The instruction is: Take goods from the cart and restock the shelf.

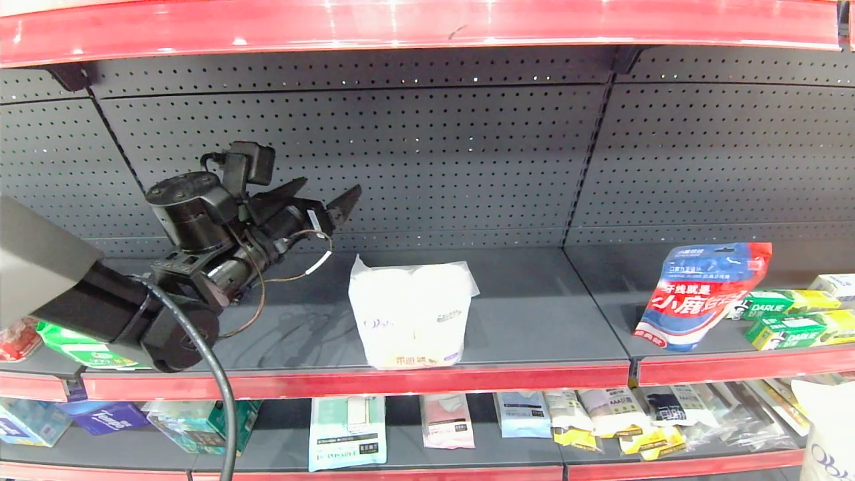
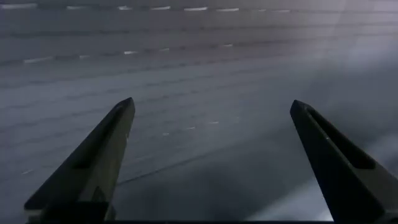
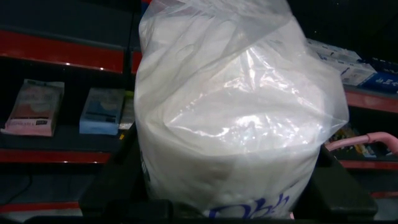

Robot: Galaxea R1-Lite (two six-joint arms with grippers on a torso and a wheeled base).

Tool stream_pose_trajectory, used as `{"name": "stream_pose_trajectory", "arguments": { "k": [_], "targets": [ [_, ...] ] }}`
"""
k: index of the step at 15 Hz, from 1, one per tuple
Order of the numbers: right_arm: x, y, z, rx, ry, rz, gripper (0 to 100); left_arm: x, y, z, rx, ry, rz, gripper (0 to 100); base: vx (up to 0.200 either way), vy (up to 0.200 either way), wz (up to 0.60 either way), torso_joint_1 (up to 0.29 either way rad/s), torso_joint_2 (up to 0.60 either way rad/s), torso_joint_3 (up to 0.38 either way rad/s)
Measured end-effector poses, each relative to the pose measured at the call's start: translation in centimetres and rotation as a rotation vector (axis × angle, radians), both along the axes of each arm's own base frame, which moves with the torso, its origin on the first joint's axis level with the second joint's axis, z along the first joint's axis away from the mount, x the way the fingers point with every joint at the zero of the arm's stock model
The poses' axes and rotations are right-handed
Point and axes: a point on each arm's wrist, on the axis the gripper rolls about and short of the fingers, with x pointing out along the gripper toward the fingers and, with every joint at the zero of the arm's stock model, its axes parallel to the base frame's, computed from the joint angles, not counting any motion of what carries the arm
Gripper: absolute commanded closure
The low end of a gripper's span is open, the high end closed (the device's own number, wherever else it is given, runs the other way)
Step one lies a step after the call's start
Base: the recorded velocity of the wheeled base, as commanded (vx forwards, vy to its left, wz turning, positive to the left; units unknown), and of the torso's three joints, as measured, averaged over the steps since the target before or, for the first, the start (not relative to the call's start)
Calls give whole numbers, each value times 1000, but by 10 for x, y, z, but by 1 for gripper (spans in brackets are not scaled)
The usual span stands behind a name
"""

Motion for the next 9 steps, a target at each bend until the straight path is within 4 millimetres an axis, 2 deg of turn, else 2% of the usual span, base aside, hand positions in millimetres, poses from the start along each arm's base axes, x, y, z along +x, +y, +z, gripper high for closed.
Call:
{"name": "stream_pose_trajectory", "arguments": {
  "k": [2,4,7,9],
  "targets": [
    [0,0,0,0,-3,0,100,-2,4,0,55,51,160,0,0,0,0,0,0,0],
    [0,0,0,1,-4,2,100,-9,8,3,85,75,226,0,0,0,0,0,0,0],
    [0,0,0,2,-7,6,100,-36,16,2,125,161,225,0,0,0,0,0,0,0],
    [-1,0,2,2,-16,5,100,-67,21,1,154,225,196,0,0,0,0,0,0,0]
  ]
}}
